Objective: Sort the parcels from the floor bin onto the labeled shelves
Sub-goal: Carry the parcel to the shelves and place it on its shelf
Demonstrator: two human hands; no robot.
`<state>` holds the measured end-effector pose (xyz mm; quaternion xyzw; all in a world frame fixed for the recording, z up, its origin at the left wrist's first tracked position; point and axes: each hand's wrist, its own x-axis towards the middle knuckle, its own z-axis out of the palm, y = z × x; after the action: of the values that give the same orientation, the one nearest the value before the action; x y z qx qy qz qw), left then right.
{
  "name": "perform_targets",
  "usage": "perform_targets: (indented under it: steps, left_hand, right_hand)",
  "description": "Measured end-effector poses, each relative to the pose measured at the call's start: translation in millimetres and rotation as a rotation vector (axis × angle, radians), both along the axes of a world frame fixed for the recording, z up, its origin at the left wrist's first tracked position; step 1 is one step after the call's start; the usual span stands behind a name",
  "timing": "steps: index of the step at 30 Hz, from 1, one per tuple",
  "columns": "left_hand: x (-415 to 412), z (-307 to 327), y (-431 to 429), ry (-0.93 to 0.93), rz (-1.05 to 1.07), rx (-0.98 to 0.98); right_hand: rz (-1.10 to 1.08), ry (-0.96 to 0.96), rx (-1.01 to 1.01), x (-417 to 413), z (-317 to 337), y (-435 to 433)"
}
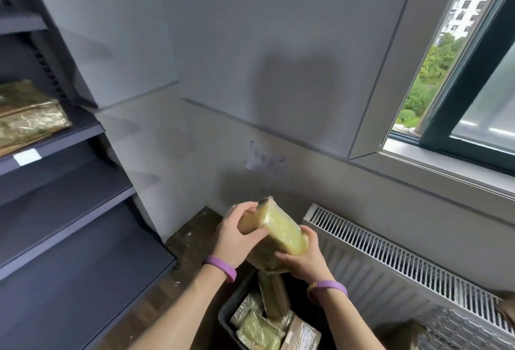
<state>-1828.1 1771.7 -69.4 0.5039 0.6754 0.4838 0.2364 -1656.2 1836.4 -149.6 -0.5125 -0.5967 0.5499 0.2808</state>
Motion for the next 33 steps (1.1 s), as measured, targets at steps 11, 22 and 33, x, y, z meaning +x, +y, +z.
perform_targets:
  steps: [11,22,33]
  left_hand:
    - [-25,-20,-8,-0.330,-0.041,-0.328]
    - [-37,-35,-9,-0.484,-0.169,-0.477]
    - [-22,-30,-9,-0.339,-0.099,-0.451]
  right_hand:
    - [-0.042,0.086,0.179,-2,9,-9]
    - [-0.026,0.105,0.277,6,6,-16]
    - [-0.147,0.341,0.013,12,-2,-10]
